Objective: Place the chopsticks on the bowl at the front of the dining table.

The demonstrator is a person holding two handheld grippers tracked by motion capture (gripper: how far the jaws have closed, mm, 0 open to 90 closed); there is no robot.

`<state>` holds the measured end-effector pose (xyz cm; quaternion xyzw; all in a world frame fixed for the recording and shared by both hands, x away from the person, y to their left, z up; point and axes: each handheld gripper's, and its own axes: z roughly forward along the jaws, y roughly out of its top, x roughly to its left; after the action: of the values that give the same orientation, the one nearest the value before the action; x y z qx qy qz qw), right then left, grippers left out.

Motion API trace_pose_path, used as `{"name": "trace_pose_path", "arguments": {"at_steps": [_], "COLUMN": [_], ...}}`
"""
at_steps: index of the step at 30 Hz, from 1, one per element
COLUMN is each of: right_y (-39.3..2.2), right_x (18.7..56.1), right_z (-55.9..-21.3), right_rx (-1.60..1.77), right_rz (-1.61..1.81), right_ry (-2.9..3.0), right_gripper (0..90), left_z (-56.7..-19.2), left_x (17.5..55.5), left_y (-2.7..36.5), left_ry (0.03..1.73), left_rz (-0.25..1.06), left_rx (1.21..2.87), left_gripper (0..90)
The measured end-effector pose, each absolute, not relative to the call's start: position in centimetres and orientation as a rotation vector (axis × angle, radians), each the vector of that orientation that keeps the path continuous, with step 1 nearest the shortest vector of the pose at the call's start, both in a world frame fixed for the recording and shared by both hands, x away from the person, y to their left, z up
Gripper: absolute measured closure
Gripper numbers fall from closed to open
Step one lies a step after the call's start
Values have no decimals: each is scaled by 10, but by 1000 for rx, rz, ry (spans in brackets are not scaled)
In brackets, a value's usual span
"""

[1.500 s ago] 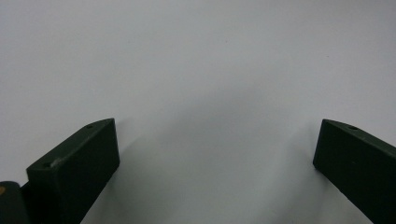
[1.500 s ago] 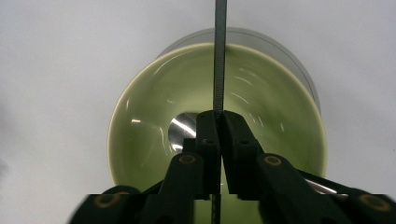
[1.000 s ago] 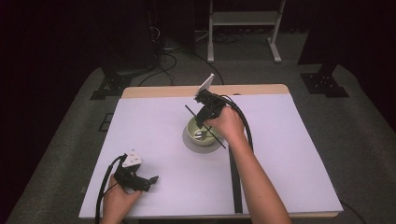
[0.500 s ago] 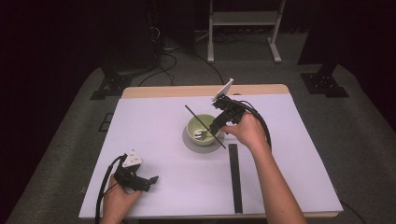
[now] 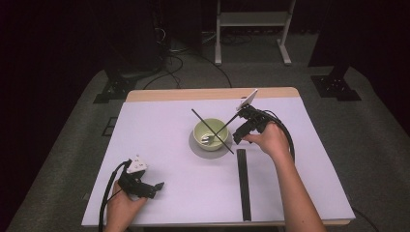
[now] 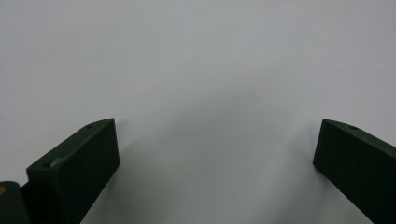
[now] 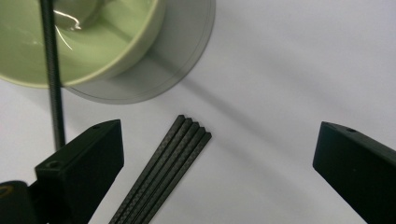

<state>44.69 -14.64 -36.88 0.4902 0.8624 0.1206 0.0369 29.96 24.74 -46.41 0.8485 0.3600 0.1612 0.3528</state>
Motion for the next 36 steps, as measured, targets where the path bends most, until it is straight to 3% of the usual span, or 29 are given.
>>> {"name": "trace_pose_path", "arguments": {"at_steps": [13, 36], "right_y": [-140, -105], "right_x": [444, 424], "right_z": [-393, -390], "right_rx": [1505, 1405], "right_rz": [308, 313], "right_ry": [2685, 2753], "right_gripper": [11, 11], "left_z": [-464, -464], "left_x": [300, 300], "left_y": [247, 247], "left_ry": [931, 932], "left_rz": [416, 415], "left_rx": [2197, 2197], "left_gripper": [0, 0]}}
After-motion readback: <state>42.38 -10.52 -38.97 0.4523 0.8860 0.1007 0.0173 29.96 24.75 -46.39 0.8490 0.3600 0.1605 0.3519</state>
